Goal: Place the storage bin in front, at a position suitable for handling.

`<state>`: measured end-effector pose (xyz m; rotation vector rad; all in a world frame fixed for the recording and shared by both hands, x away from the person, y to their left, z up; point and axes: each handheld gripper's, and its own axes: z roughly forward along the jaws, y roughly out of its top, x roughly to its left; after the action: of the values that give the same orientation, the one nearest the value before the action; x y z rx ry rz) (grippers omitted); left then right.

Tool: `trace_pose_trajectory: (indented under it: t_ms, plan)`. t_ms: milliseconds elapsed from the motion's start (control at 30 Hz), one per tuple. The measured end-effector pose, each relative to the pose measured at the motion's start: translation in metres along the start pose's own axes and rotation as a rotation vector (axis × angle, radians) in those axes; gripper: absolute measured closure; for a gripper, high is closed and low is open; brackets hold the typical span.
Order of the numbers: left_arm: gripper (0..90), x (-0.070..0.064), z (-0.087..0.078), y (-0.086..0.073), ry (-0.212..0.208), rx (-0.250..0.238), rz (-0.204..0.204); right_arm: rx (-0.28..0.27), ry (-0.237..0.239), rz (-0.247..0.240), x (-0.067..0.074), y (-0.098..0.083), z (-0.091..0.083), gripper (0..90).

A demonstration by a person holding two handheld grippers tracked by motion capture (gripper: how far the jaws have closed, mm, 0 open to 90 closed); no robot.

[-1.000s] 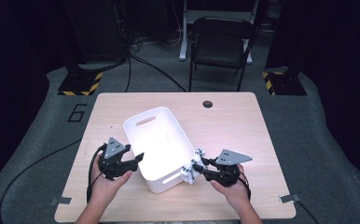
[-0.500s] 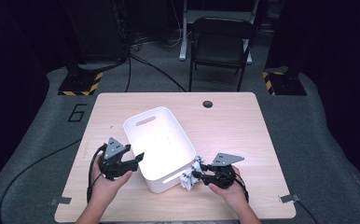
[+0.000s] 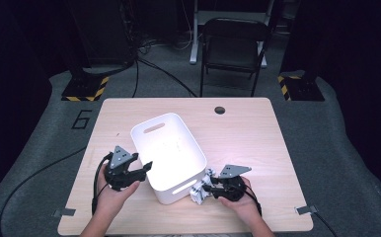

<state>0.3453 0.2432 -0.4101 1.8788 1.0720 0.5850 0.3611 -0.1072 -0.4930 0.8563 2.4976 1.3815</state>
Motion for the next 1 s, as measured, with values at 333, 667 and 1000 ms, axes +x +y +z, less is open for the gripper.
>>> trace_pose_trajectory:
  t_ms: [333, 667, 1000]
  plan:
    - [39.4, -0.001, 0.0, -0.001, 0.005, -0.007, -0.001, -0.178, -0.032, -0.013, 0.012, 0.023, -0.03, 63.5]
    - [41.2, -0.002, 0.0, -0.001, 0.006, -0.011, 0.005, -0.281, -0.05, 0.014, 0.02, 0.034, -0.046, 64.5]
    - [41.4, -0.003, 0.001, -0.001, 0.009, -0.017, 0.001, -0.236, -0.038, 0.035, 0.018, 0.024, -0.036, 65.3]
